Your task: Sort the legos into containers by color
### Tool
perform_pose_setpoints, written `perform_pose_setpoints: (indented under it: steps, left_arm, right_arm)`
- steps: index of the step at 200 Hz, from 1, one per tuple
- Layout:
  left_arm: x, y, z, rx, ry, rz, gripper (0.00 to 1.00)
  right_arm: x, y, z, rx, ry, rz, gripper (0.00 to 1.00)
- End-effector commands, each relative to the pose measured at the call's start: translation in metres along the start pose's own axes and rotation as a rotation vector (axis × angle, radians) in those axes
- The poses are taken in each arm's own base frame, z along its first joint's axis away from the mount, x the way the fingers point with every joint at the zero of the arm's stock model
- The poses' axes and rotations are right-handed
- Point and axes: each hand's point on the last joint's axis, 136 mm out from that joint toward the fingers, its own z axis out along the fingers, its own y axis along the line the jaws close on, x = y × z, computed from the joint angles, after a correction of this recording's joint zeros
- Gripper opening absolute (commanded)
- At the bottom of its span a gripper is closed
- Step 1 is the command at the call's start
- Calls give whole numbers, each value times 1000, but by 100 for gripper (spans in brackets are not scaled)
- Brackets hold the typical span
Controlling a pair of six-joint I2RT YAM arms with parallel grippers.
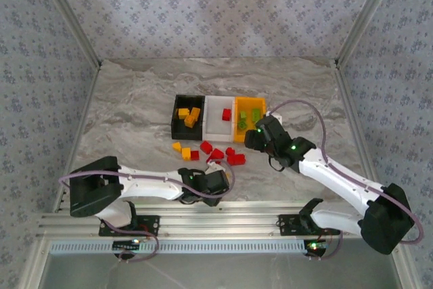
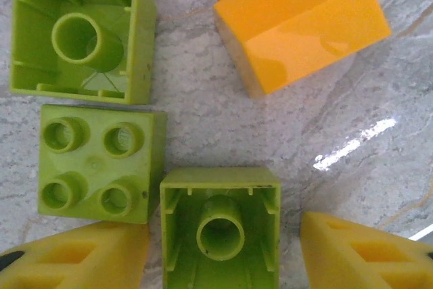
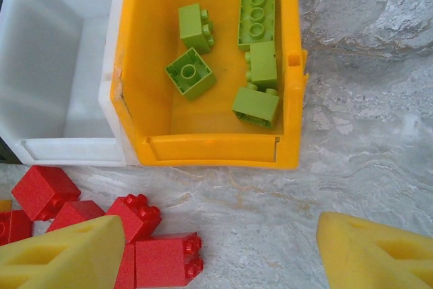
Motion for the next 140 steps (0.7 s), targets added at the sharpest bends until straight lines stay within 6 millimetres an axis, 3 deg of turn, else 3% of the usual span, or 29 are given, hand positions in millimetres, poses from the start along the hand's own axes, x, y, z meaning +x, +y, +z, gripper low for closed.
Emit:
perform_pose_setpoints:
  steps: [1, 48, 100, 118, 140]
  left_arm:
    - [-8, 2, 3, -41, -34, 29, 56]
    - [-7, 5, -1, -44, -59, 31, 42]
    - [-7, 8, -25, -4, -87, -13, 30]
    - [-17, 9, -45, 22, -137, -37, 29]
    - [-50, 11, -75, 49, -229, -67, 29]
  right_arm:
    - [-3, -5, -4, 6, -20, 17, 77]
    - [-1, -7, -2, 11, -22, 23, 77]
    - [0, -10, -2, 16, -25, 35, 77]
    - [2, -13, -3, 21, -27, 45, 77]
    - [8, -21, -5, 31, -29, 62, 77]
